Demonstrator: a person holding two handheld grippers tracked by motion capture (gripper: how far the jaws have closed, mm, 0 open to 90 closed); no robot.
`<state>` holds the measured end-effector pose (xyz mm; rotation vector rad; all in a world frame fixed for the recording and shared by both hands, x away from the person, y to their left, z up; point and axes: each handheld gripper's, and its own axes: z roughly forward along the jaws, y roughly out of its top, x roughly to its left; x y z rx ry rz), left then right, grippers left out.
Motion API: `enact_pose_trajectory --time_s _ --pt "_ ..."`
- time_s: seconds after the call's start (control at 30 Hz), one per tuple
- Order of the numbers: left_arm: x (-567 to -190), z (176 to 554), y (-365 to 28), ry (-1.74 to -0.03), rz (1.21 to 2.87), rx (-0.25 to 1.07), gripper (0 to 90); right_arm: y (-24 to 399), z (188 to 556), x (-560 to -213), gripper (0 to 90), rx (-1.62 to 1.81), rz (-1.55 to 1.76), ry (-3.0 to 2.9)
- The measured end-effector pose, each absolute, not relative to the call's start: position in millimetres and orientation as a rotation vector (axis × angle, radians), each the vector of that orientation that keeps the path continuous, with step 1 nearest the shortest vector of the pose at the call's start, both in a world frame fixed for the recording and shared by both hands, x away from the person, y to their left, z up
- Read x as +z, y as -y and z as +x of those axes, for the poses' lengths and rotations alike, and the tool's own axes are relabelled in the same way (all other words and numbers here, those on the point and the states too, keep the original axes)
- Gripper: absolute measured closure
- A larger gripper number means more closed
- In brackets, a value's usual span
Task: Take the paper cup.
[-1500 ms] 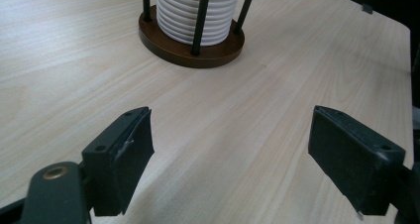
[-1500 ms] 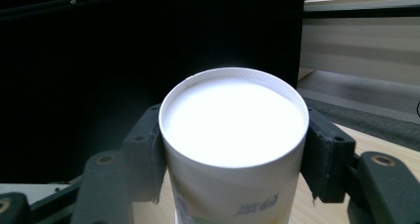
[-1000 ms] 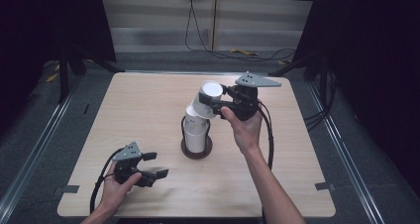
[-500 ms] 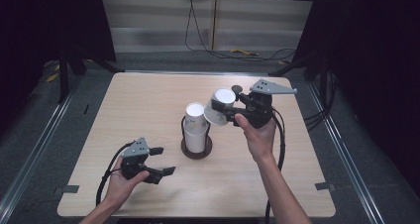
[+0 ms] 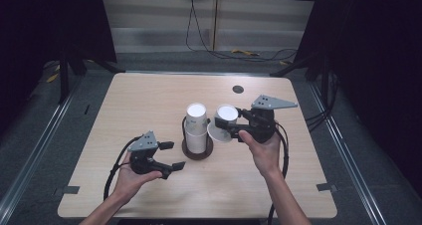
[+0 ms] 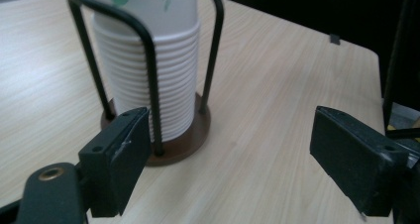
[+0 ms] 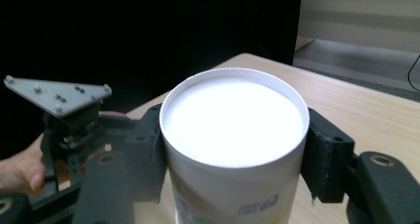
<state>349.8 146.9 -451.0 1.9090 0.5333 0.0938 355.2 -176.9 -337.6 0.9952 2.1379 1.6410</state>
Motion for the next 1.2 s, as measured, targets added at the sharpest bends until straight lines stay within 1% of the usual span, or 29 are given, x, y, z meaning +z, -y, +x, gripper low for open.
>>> enact_pose_trajectory --time_s 0.43,0.97,1.2 --pt "-441 358 -129 -0.476 1.906 0.058 17.1 174 343 -360 37.3 1.66 1.001 -2.22" --pt "-451 352 -124 -0.433 1.887 0.016 17.7 152 342 -386 37.3 1.664 0.989 -2.328" --pt "-453 350 -121 -0.431 1.875 -0.021 15.7 146 342 -392 37.2 1.664 0.988 -2.353"
